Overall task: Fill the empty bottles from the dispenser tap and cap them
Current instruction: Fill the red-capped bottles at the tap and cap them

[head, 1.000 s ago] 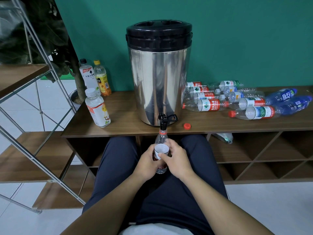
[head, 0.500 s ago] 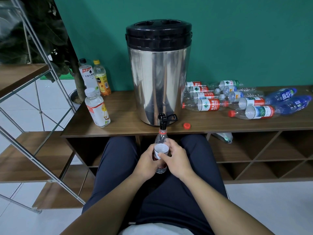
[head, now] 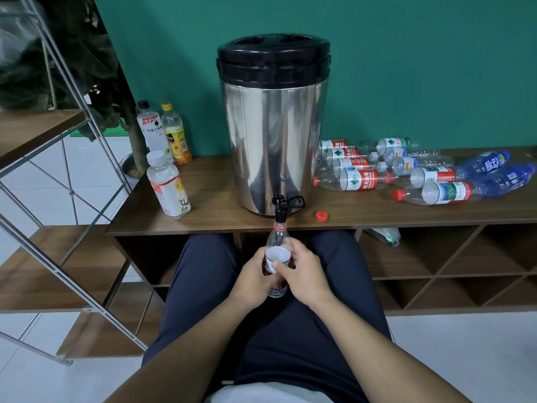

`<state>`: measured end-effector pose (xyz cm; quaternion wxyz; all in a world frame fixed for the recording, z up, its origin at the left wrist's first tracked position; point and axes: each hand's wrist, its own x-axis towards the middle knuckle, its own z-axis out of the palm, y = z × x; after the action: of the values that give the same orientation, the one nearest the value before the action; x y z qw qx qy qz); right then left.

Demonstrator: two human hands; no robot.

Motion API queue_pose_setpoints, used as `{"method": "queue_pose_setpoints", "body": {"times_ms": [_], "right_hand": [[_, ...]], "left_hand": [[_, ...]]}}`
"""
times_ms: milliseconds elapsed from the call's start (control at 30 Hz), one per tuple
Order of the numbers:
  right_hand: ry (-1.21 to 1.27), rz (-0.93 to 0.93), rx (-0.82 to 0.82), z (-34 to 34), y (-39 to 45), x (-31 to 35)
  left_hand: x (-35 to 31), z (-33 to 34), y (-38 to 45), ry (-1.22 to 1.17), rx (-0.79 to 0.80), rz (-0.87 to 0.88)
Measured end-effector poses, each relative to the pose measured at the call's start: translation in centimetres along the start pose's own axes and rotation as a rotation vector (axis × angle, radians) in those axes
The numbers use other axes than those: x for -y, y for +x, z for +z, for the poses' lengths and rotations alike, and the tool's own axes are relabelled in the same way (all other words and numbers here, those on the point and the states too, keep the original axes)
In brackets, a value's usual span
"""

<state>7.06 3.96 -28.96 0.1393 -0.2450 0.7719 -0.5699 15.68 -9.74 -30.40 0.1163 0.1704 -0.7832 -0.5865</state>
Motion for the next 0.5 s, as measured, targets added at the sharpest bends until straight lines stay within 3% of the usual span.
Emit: {"method": "queue_pose_setpoints", "body": {"times_ms": [500], "right_hand": [[0.011,0.004,0.020,0.00,0.04,-0.09]], "left_hand": [[0.14,0.03,0.08,-0.004,-0.001,-0.005]]}}
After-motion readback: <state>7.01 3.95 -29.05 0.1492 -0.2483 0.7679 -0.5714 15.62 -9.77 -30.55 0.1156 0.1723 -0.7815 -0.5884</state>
